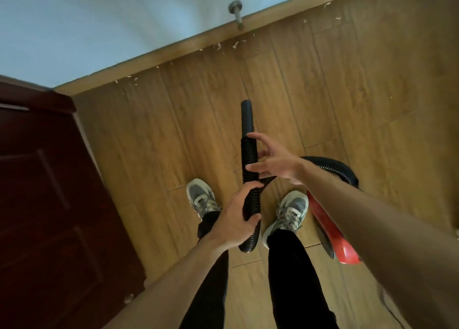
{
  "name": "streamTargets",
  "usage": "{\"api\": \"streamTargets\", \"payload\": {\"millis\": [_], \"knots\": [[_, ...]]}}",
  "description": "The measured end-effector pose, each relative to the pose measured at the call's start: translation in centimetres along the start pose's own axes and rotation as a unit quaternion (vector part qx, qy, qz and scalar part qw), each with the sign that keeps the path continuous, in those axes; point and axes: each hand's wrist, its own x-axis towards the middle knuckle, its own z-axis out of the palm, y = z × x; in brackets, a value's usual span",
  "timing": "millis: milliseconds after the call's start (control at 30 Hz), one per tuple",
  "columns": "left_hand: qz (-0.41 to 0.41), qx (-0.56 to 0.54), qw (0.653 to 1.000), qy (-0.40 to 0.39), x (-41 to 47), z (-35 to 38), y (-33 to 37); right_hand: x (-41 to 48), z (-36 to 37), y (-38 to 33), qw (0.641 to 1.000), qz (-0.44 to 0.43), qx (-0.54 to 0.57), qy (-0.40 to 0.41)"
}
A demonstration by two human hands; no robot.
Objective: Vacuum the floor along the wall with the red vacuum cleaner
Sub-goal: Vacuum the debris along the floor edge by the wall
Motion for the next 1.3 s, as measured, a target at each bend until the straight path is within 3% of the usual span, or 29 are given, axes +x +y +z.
{"api": "streamTargets", "payload": {"millis": [400, 767, 1000, 1300], "knots": [[0.011, -0.112, 0.992, 0.064, -0.6, -10.3, -4.8, 8.0, 9.6, -7.1, 0.999, 0.019, -0.042, -0.020], [-0.010, -0.207, 0.968, 0.138, -0.7, -17.6, -7.3, 14.3, 17.5, -13.1, 0.985, -0.017, -0.164, -0.049], [-0.020, -0.252, 0.949, 0.190, 0.1, -21.1, -7.3, 18.1, 19.7, -16.6, 0.985, 0.009, -0.154, -0.076], [-0.059, -0.259, 0.935, 0.235, 3.0, -23.7, -6.7, 22.0, 20.8, -20.4, 0.963, 0.047, -0.224, -0.140]]}}
